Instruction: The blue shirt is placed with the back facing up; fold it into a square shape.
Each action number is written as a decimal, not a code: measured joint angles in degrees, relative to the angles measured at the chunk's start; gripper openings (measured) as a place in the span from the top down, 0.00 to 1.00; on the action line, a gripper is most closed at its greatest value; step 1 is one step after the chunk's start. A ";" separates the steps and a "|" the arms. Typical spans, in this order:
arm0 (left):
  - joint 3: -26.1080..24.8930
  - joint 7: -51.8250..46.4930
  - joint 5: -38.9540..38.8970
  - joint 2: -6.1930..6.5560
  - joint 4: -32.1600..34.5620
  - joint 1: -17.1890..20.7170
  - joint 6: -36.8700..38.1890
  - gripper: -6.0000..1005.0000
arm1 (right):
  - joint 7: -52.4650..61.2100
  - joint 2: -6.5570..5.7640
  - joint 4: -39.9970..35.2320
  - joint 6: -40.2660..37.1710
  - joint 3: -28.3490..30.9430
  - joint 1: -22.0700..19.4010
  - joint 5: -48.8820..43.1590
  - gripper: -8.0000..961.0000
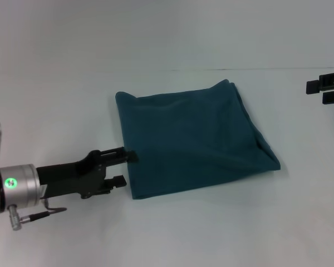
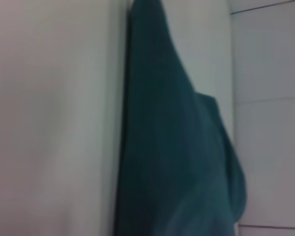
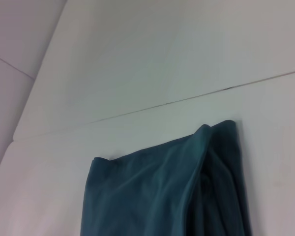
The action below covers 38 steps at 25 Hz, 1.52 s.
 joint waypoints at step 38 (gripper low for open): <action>3.95 -1.12 0.04 -1.56 -6.98 -3.51 -8.36 0.23 | -0.50 -0.18 -0.43 0.25 0.10 -0.14 1.98 0.29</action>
